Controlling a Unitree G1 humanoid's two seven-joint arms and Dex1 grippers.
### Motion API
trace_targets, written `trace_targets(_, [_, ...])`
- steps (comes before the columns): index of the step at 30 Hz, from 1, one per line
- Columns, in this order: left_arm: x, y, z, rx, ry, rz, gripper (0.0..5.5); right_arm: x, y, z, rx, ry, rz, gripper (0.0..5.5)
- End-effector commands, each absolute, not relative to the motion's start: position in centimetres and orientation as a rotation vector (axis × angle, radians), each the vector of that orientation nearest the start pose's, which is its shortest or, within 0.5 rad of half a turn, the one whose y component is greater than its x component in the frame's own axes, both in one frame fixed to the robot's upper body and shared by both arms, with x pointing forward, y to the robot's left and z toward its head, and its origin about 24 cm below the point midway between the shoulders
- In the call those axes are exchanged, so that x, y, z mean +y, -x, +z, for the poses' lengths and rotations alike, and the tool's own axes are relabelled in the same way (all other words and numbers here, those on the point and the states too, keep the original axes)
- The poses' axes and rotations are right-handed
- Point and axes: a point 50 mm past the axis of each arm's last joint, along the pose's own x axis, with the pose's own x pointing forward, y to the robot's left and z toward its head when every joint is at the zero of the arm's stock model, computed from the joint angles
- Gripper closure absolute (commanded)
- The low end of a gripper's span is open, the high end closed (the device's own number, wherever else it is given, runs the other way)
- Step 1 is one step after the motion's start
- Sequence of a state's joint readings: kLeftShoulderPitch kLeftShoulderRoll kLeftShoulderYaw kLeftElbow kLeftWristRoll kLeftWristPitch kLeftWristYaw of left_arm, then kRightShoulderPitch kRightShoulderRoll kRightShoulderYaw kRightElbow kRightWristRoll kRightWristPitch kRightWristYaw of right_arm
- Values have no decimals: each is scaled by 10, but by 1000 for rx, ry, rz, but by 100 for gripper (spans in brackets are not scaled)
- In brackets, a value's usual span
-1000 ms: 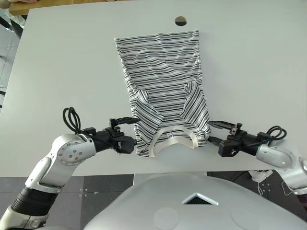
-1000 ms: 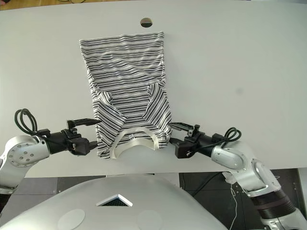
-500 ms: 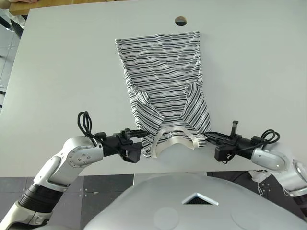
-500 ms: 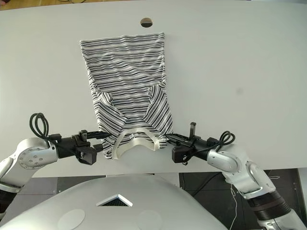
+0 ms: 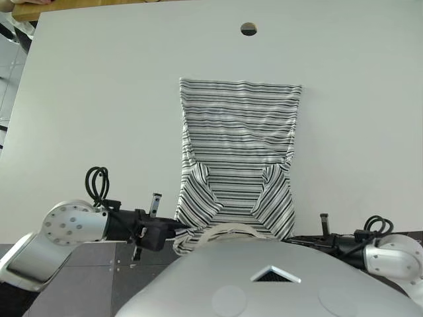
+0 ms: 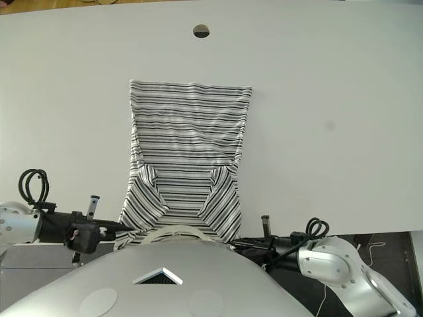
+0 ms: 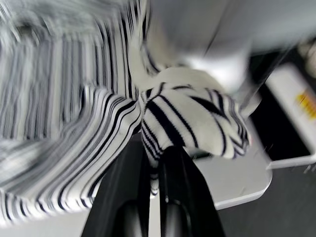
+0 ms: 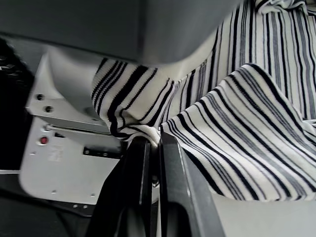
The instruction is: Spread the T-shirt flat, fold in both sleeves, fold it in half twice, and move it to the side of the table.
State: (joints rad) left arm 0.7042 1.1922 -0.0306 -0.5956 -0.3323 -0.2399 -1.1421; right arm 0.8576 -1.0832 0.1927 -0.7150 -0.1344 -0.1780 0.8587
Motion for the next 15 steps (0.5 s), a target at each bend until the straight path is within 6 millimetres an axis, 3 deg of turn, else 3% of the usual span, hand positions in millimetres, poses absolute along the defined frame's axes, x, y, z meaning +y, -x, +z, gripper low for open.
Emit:
trace_targets(1, [201, -99, 103, 360, -526, -1614, 539, -160, -56, 89, 290, 637, 1546, 540])
trace_targets(8, [206, -174, 92, 319, -556, -1119, 539, -164, -136, 102, 99, 560, 1078, 540])
trace_targets(15, [210, -223, 87, 361, -452, -821, 539, -162, -211, 104, 31, 410, 797, 540])
